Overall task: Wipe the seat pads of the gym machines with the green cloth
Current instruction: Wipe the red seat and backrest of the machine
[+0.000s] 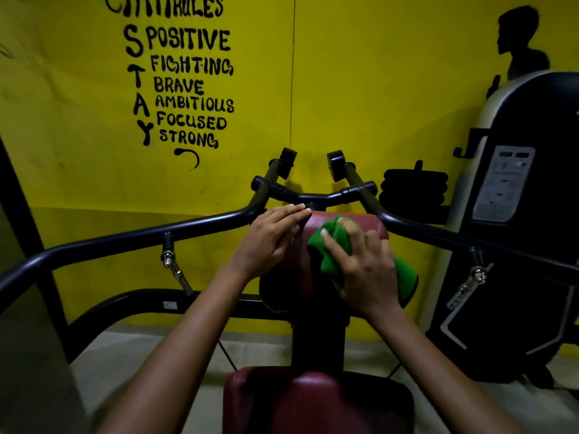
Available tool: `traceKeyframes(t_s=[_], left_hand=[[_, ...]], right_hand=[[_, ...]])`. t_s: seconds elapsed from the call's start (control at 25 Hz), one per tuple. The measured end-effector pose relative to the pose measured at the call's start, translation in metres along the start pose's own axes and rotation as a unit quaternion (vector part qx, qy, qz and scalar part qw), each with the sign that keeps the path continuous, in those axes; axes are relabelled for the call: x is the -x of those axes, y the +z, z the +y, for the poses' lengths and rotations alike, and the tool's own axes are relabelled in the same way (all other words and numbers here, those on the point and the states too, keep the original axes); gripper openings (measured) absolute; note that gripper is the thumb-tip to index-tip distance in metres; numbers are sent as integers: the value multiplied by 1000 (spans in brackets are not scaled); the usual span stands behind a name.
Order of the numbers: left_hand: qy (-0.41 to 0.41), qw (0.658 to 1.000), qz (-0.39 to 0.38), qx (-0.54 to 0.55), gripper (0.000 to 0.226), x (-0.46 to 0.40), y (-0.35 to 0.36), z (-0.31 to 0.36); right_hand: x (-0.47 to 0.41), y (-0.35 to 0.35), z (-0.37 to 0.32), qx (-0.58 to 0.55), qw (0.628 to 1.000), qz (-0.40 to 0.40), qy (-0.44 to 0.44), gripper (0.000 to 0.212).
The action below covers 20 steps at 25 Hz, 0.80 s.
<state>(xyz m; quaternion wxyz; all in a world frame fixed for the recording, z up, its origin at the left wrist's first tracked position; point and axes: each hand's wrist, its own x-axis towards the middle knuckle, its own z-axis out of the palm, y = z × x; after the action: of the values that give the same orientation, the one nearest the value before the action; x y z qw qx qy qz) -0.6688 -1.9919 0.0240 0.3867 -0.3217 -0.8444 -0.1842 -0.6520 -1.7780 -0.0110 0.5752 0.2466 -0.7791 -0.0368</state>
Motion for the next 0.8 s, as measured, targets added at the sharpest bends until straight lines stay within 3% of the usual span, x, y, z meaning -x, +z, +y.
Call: traceKeyframes(t_s=[0.08,0.16,0.24,0.32,0.4,0.6,0.68,0.8], left_hand=[[4,1000,-19,15,42,-5,-8,-4],[1,999,-40,28,38,-11,-15,-6],[-12,997,-56,51,33,-19,-20,-8],[-23,994,-77,73,30,-28,-24,-11],[-45,987,-100,115,28,-35,-28,-15],[-91,946,-165,264,26,-44,-34,-30],[-94,931,-197,293,27,-50,-36,-35],[-79,922,-232,299,29,-58,-37,-42]], right_hand=[[28,-1,-6,-10,990,2,-140,42],[30,-4,3,-19,976,-23,-217,37],[10,-4,9,-8,984,-29,-176,43],[-5,-3,3,1,998,-17,-57,58],[3,1,-16,10,1000,-2,-4,66],[26,2,-34,-8,982,-2,-188,31],[-1,5,-26,3,985,8,-174,31],[-29,13,-32,17,998,31,-53,42]])
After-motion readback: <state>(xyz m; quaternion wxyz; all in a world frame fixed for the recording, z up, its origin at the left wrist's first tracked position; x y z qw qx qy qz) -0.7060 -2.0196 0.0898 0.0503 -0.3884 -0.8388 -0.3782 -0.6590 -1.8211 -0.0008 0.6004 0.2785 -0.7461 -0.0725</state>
